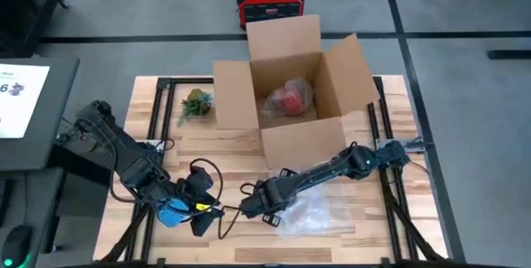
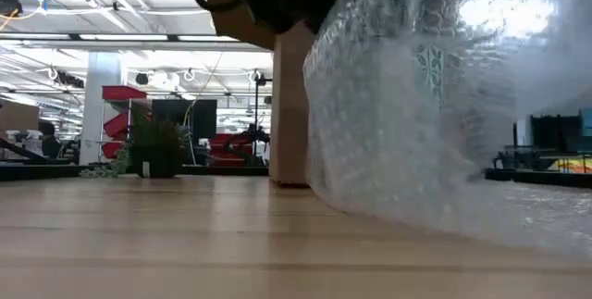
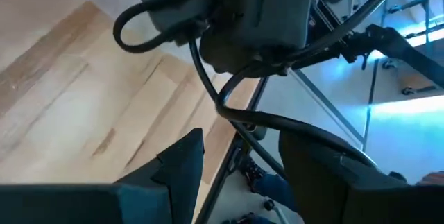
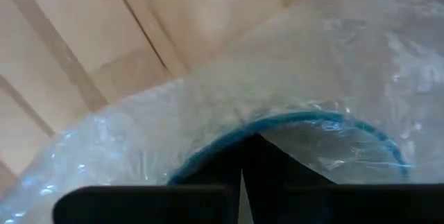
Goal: Wrap mug
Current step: Wrap the white mug with bubble wrap
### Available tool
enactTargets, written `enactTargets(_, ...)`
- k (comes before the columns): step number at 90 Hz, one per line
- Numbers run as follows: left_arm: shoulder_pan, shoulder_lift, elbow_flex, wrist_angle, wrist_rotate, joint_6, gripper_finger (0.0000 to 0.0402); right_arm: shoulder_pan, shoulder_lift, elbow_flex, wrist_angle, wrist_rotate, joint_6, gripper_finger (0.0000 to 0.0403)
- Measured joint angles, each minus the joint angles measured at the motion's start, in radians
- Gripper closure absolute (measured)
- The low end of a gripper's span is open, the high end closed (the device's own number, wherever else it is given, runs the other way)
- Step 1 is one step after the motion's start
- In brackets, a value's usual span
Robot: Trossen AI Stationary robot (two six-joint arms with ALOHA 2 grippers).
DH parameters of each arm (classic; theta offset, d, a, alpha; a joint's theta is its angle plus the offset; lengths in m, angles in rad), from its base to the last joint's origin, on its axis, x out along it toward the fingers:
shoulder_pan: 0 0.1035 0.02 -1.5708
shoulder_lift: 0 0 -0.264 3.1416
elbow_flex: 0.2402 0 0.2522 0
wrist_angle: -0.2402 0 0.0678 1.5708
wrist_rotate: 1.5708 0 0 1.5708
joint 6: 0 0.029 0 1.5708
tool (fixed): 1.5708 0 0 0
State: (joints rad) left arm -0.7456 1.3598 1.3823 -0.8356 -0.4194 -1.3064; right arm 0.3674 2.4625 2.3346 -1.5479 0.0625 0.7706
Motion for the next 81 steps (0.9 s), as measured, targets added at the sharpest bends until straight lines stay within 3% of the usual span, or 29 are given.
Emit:
enactTargets(59, 0.0, 0.0, 0.0, 0.026, 0.022, 0.0, 0.023, -0.003, -0.191, -0.004, -0.024, -0.015, -0.031, 0.04)
enactTargets(70, 0.0, 0.0, 0.0, 0.026, 0.031, 0.0, 0.023, 0.021, -0.201, -0.004, -0.024, 0.069, -0.123, 0.0402)
enactTargets(81, 0.0, 0.0, 0.0, 0.024, 0.039, 0.0, 0.023, 0.025, -0.201, -0.063, 0.046, 0.063, -0.151, 0.0402)
